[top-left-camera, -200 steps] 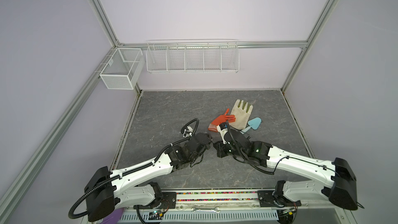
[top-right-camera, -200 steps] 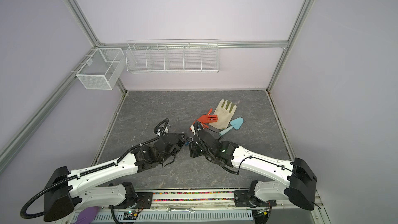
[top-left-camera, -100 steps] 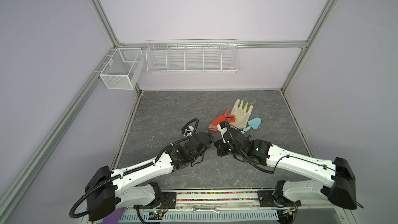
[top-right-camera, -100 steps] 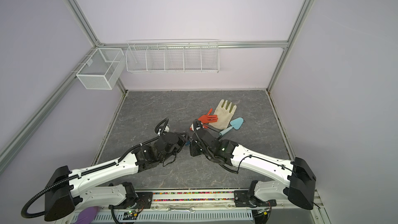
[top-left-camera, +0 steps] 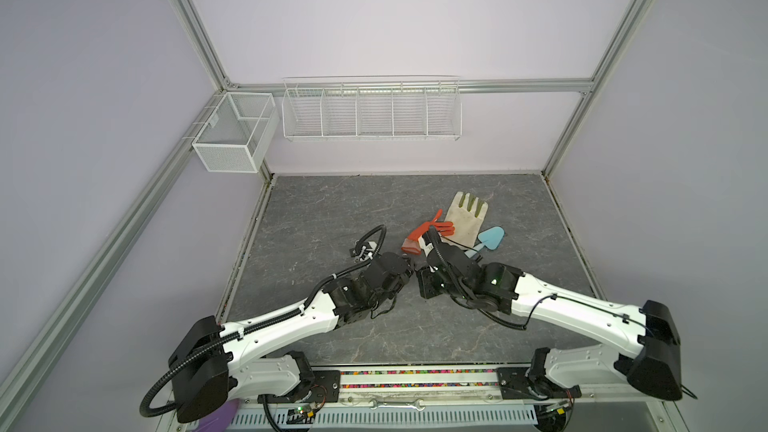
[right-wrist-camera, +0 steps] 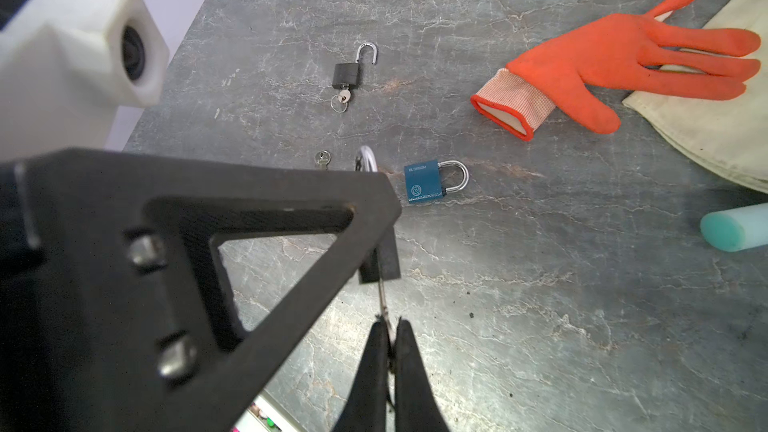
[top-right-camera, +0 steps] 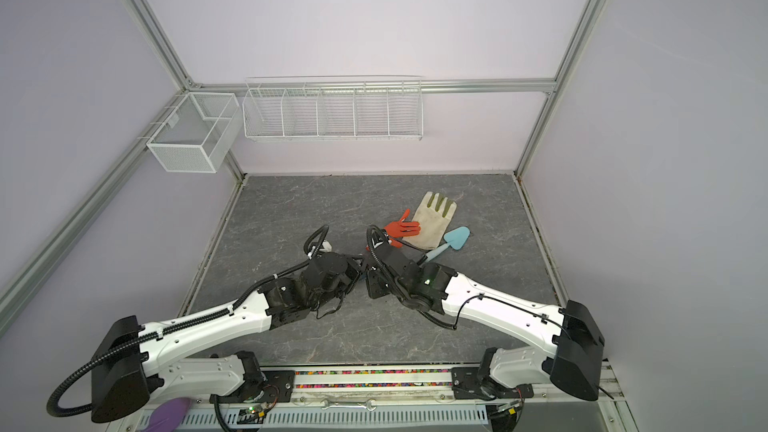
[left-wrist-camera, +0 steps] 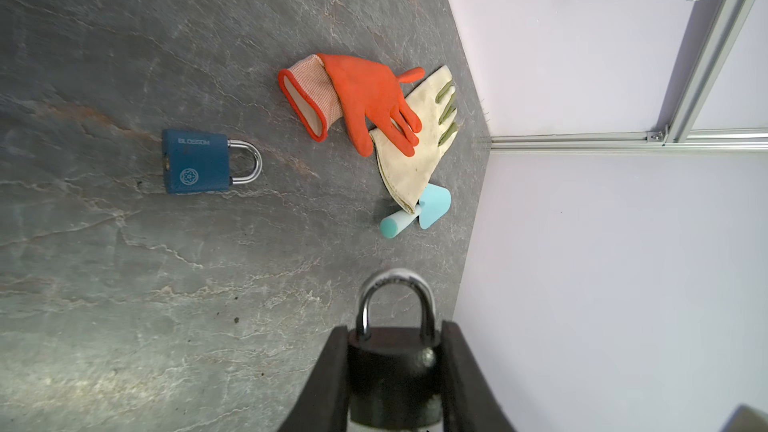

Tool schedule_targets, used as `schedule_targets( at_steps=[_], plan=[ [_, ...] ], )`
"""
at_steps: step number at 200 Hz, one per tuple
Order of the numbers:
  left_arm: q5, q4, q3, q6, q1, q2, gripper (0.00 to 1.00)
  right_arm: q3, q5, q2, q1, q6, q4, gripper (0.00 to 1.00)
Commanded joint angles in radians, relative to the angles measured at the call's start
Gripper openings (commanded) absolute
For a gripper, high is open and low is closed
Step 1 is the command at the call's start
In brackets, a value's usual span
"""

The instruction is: Unlock with the key

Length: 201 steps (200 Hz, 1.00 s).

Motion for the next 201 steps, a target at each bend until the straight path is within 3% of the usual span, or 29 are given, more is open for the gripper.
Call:
schedule_targets(
  at_steps=[1,98,201],
  plan=[
    [0.071,-0.003,0.013,-0.030,-0.007,0.005,0.00,0.032,-0.029,-0.006,0.004,-0.025,0.145,0.07],
    [0.112,0.042,-0.002,-0.044,-0.008,-0.038,0.00,0.015,-0.080,-0.045,-0.015,0.085,0.212,0.07],
    [0.136,0.169,0.000,0.028,-0.011,-0.051,0.00,-0.004,-0.366,-0.136,-0.116,0.180,0.368,0.07]
  ],
)
